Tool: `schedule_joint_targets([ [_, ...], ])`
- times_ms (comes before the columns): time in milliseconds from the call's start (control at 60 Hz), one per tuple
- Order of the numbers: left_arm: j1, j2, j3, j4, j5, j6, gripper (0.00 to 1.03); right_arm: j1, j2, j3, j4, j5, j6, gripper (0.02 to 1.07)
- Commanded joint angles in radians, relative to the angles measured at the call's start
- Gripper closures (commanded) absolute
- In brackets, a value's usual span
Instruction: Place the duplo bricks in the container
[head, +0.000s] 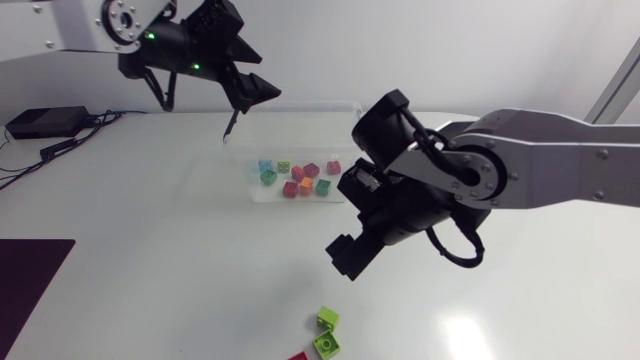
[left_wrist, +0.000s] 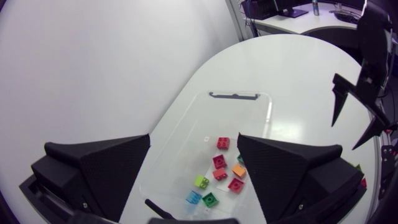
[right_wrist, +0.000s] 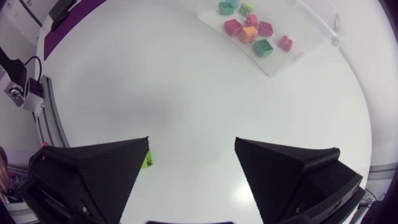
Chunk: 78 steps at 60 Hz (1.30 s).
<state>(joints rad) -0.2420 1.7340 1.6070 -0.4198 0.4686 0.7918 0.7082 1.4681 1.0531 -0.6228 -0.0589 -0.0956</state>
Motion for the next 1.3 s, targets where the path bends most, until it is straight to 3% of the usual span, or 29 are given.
schedule_joint_targets([
  [0, -0.01, -0.087, -0.11, -0.074, 0.011, 0.03, 0.05, 0.017, 0.018, -0.05, -0.012, -0.018, -0.027, 0.07],
  [233, -0.118, -0.303, -0.407, -0.226, -0.018, 0.104, 0.05, 0.062, 0.069, -0.117, 0.006, -0.028, -0.09, 0.07],
  [450, -0.186, -0.364, -0.59, -0.237, -0.065, 0.123, 0.05, 0.077, 0.152, -0.143, 0.069, -0.027, -0.125, 0.07],
  [767, -0.224, -0.37, -0.648, -0.231, -0.091, 0.116, 0.05, 0.139, 0.184, -0.117, 0.084, -0.025, -0.112, 0.09],
  [1283, -0.207, -0.444, -0.7, -0.232, -0.099, 0.123, 0.05, 0.157, 0.256, -0.045, 0.048, -0.019, -0.116, 0.16],
])
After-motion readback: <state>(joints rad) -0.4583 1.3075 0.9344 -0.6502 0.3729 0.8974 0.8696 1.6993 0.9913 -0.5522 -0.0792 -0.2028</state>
